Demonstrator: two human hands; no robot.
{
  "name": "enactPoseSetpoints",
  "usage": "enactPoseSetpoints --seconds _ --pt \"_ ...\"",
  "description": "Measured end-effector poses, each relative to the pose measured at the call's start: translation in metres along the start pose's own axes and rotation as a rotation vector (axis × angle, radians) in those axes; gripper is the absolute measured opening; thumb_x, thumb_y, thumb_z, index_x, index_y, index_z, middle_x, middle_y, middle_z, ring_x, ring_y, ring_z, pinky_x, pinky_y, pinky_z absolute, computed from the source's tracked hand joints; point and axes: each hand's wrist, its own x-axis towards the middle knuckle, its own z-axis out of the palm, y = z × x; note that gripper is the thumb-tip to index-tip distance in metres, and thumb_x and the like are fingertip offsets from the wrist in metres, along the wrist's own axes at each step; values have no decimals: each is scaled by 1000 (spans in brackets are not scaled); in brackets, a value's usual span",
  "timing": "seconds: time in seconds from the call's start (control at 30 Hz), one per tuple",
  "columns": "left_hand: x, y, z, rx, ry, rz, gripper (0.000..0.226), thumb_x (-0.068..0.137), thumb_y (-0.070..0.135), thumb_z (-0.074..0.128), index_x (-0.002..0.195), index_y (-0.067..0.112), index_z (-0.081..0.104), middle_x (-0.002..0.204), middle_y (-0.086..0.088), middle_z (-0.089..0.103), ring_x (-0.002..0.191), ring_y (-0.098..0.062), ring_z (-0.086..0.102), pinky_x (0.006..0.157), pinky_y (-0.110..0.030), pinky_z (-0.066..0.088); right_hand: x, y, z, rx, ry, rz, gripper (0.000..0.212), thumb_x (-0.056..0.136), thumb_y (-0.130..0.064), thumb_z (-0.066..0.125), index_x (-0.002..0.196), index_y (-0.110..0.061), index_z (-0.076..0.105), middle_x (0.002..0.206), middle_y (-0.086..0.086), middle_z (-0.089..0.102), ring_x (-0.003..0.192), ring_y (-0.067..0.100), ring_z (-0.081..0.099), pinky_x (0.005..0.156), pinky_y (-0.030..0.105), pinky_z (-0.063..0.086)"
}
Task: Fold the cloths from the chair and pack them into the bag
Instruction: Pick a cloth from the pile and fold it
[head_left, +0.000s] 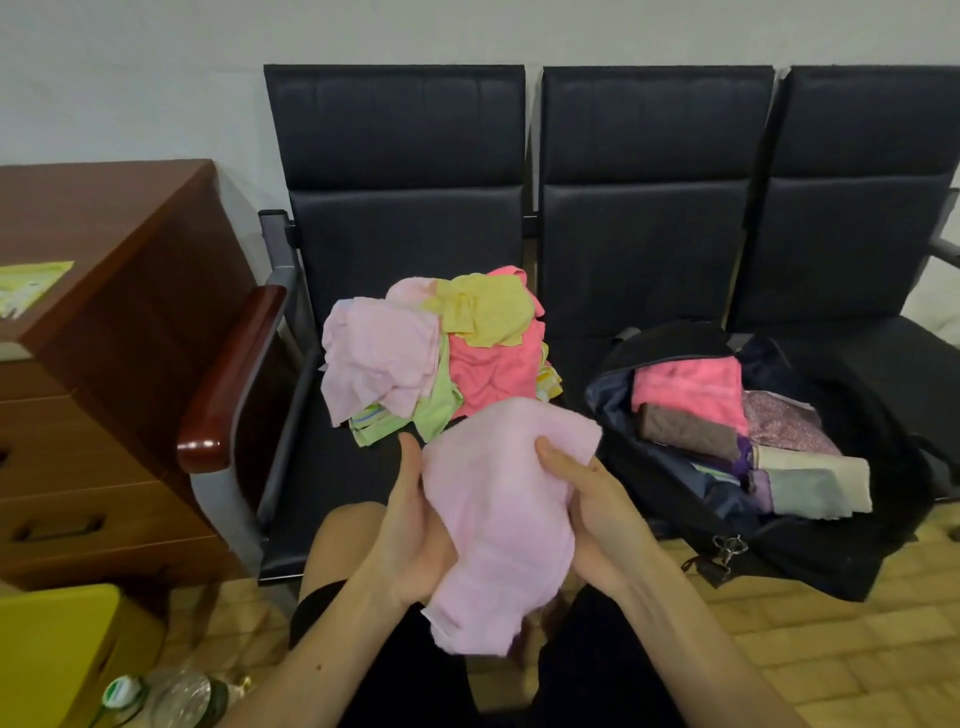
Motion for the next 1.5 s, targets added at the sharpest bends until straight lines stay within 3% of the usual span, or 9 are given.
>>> enactPoseSetpoints --seconds 0.13,0.27,0.43,0.53,0.73,0.9,1.17,1.3,1.5 --pt "4 8 -1 273 110 -6 101 53 28 97 140 4 53 136 -21 59 125 -33 59 104 -45 47 -5 -10 -5 -50 -121 -15 46 74 -10 73 119 -7 63 115 14 72 107 27 69 90 42 57" --pt "9 27 1 791 443 365 94 69 15 87 144 43 38 133 5 59 109 -18 68 92 -39 55 6 -9 -28 -371 170 70 64 73 -12 84 130 -8 55 114 12 71 101 31 70 91 56 54" --pt "15 42 12 1180 325 524 67 83 24 80 135 52 49 140 5 55 121 -17 59 98 -39 53 21 -31 -33 -435 317 -109 61 79 -17 81 130 -16 47 118 16 63 99 29 67 78 45 58" --pt "16 55 29 1191 306 561 44 87 22 75 126 38 63 129 12 61 113 -7 61 93 -29 55 18 -55 -20 -720 192 -292 31 82 -26 78 111 -23 66 110 12 70 96 24 68 87 52 56" --pt "12 77 58 1314 301 650 37 85 22 76 115 40 66 115 25 60 108 5 56 88 -15 51 15 -78 -8 -1048 55 -518 46 73 -22 85 112 -33 62 103 -26 61 94 -6 60 76 11 49" --pt "12 88 67 1447 330 696 55 81 20 80 132 25 61 126 8 60 117 -9 56 96 -25 50 17 -92 -3 -1276 151 -679 52 77 -22 83 126 -16 65 108 -15 60 100 6 58 88 24 46" --pt "14 86 67 1580 426 800 49 80 22 82 126 21 67 114 9 66 98 -1 60 77 -8 46 22 -102 -5 -1426 237 -775 36 78 -21 81 113 -17 71 106 -3 72 98 13 64 90 36 54" --pt "12 76 74 1630 498 906 30 83 20 79 112 21 72 92 18 63 83 9 56 67 -1 42 22 -95 -5 -1510 349 -852 26 80 -25 79 103 -18 69 93 1 73 88 23 66 79 46 55" --pt "16 69 76 1658 536 1022 7 85 22 76 89 18 71 76 19 59 73 1 57 65 -13 42 20 -88 -6 -1395 319 -844 18 80 -19 78 92 -14 66 82 1 70 76 18 65 70 42 57"
